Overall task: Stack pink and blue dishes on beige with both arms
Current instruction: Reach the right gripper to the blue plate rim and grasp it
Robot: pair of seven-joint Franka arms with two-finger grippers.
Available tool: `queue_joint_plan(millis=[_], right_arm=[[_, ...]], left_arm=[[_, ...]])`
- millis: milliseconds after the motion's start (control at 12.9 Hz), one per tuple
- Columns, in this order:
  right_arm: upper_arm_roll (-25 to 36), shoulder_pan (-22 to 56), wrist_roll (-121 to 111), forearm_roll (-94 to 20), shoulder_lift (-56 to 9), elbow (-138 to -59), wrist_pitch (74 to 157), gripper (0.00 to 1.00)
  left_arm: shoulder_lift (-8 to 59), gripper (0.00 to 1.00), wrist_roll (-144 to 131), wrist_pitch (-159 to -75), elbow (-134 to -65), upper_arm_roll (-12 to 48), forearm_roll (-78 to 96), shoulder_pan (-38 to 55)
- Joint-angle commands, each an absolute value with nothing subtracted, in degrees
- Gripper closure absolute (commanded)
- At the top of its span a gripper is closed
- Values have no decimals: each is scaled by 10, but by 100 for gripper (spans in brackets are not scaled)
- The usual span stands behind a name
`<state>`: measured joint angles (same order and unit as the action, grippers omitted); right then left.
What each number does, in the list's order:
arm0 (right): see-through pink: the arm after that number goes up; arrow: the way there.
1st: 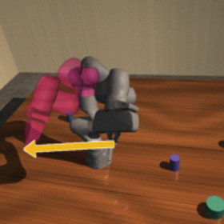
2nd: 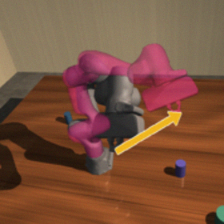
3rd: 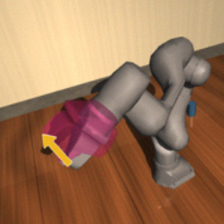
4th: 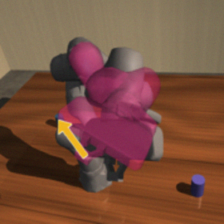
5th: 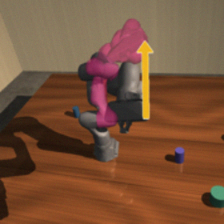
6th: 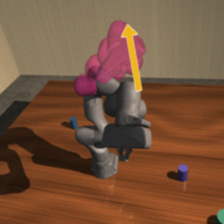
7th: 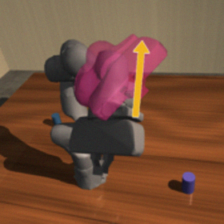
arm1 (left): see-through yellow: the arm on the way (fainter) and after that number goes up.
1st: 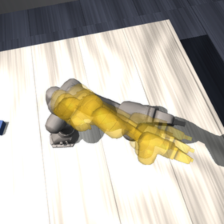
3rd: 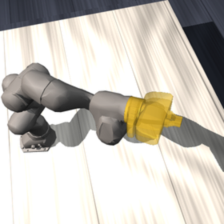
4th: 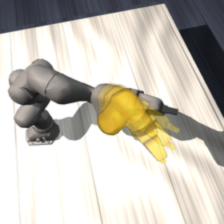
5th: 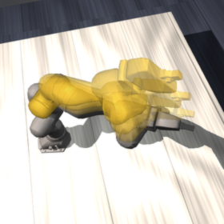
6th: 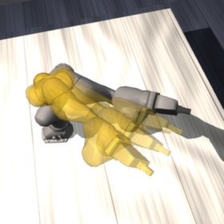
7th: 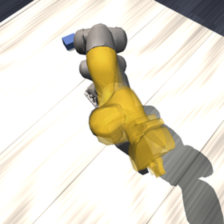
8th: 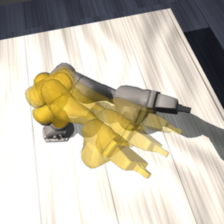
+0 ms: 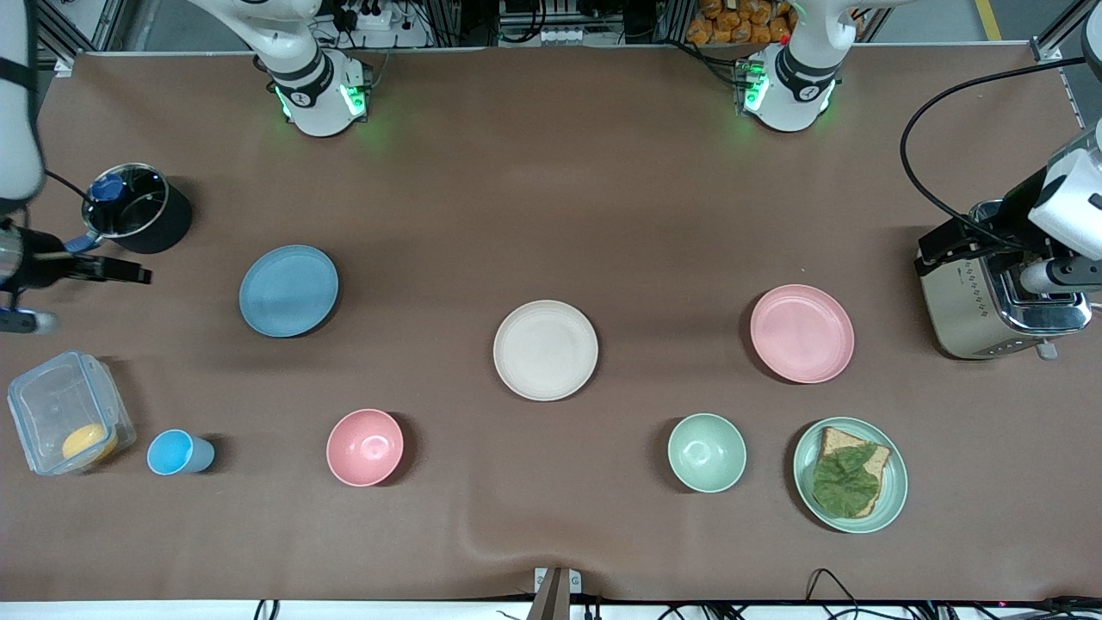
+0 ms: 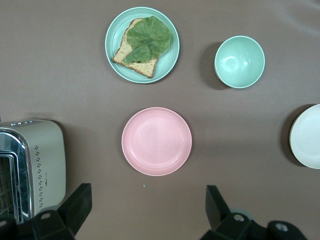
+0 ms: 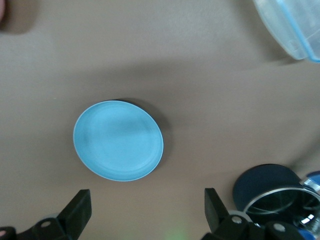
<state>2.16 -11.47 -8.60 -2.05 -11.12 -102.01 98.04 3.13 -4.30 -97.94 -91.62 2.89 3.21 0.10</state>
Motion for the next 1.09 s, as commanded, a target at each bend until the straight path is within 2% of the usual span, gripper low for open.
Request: queue_joint_plan(millis=[0, 311, 778, 1011], right_arm=[[14, -125, -113, -29, -96, -1084, 1039, 0], [14, -130, -156, -58, -126, -1145, 1125, 0], [14, -163, -292, -131, -224, -1156, 1189, 0], [12, -170, -318, -133, -257, -1169, 1220, 0]], left_arm=[[35, 0, -45, -980, -908, 28, 18, 5], [38, 0, -45, -980, -907, 28, 17, 7], [39, 0, -45, -980, -908, 28, 18, 6], [53, 0, -44, -970, -911, 28, 18, 5]])
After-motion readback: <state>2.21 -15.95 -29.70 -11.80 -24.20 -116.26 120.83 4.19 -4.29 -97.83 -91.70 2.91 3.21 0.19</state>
